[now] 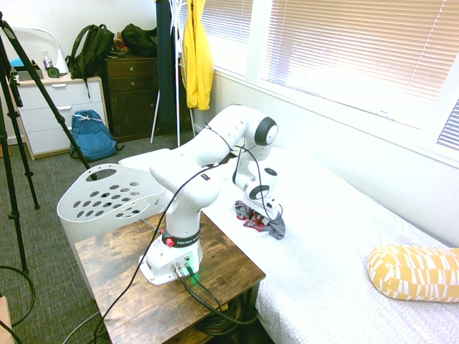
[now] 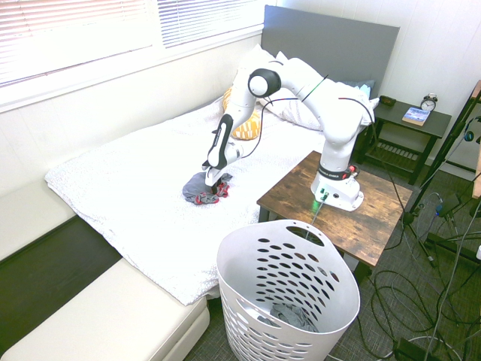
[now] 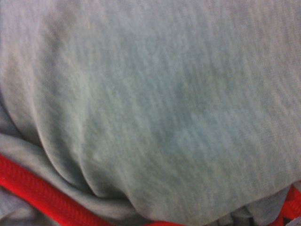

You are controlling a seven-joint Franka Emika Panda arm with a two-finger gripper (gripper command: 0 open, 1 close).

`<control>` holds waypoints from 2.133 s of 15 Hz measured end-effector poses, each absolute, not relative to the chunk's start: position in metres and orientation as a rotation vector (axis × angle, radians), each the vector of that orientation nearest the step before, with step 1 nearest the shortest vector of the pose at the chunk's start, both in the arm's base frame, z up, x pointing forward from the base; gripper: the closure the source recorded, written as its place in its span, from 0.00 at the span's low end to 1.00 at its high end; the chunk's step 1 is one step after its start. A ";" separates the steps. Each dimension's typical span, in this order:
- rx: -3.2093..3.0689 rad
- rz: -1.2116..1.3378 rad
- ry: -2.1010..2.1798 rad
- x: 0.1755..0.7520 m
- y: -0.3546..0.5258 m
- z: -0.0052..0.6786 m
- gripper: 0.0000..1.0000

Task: Put my clothes in the laundry bag

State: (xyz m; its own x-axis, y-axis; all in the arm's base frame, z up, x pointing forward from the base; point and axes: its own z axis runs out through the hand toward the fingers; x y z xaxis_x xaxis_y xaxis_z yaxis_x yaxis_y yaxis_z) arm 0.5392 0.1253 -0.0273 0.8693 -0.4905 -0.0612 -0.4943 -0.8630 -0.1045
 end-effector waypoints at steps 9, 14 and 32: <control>-2.905 0.039 0.777 0.545 0.113 -0.022 1.00; -2.895 0.015 0.820 0.570 0.098 0.054 1.00; -3.102 -0.163 0.465 0.322 0.284 0.613 1.00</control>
